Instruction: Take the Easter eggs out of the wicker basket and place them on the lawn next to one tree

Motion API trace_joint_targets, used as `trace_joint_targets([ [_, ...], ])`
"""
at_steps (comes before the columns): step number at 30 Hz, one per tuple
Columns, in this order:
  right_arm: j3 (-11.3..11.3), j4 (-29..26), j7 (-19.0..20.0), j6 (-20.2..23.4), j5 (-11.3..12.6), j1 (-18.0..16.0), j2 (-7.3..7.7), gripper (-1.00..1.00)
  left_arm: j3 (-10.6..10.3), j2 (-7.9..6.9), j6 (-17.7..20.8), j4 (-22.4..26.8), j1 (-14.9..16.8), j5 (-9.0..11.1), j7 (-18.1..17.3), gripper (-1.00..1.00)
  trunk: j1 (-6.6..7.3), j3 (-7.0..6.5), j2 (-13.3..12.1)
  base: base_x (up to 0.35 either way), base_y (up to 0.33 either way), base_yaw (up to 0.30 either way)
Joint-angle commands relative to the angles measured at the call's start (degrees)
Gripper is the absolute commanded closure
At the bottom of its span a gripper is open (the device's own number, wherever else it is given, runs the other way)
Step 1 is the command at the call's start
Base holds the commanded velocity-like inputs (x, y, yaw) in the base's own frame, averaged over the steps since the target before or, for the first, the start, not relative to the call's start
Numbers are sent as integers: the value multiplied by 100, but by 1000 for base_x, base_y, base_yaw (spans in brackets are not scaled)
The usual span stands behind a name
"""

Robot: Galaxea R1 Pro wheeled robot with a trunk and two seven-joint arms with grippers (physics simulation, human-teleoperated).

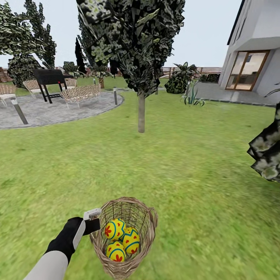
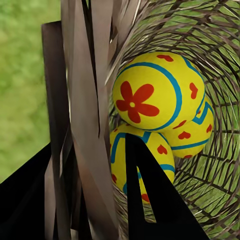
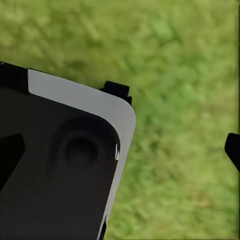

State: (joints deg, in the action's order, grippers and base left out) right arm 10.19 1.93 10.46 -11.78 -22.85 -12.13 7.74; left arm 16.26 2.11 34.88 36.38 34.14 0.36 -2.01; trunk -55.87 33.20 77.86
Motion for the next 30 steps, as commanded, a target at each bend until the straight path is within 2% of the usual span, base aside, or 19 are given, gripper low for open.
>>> trace_joint_targets([
  [1, 0, 0, 0, 0, -2, 0, -1, -100, 0, 0, 1, 1, -2, 44, -1, 100, 0, 0, 0, 323, 0, 0],
  [30, 0, -5, 0, 0, 0, -1, -1, -100, 0, -7, 1, -6, 1, 44, -1, 100, 0, 0, 0, 323, 0, 0],
])
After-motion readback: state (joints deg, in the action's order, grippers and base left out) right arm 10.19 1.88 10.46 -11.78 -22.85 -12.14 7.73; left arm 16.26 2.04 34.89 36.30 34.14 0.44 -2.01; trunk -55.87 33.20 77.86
